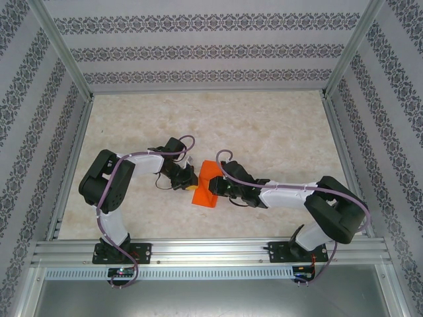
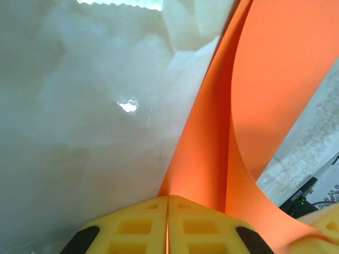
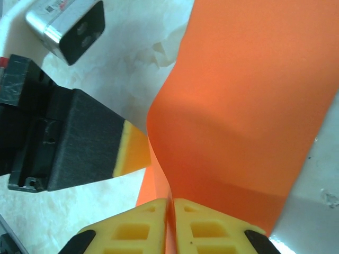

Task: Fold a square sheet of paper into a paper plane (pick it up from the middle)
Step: Fold the triangle a second time at the center of the table.

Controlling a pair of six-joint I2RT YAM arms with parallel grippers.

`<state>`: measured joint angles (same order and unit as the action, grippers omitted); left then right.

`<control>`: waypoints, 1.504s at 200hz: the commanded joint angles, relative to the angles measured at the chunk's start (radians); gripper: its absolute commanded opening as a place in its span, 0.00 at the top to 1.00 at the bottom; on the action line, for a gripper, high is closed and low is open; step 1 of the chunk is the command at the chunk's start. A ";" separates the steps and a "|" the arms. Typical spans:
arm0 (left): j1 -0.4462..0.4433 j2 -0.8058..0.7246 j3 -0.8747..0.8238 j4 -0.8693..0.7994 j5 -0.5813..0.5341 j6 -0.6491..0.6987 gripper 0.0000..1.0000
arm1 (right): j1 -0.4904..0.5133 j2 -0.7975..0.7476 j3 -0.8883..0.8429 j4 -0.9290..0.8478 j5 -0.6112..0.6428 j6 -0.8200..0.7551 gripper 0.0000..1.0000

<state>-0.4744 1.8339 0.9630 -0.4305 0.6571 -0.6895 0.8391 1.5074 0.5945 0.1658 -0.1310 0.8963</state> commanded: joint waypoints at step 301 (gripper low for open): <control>-0.010 0.039 0.038 -0.081 -0.125 0.087 0.90 | -0.145 0.187 0.094 0.001 -0.239 -0.189 0.87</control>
<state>-0.4786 1.8416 0.9943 -0.4679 0.6189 -0.6319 0.7071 1.6756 0.6598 0.1867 -0.3519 0.7403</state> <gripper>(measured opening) 0.098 0.132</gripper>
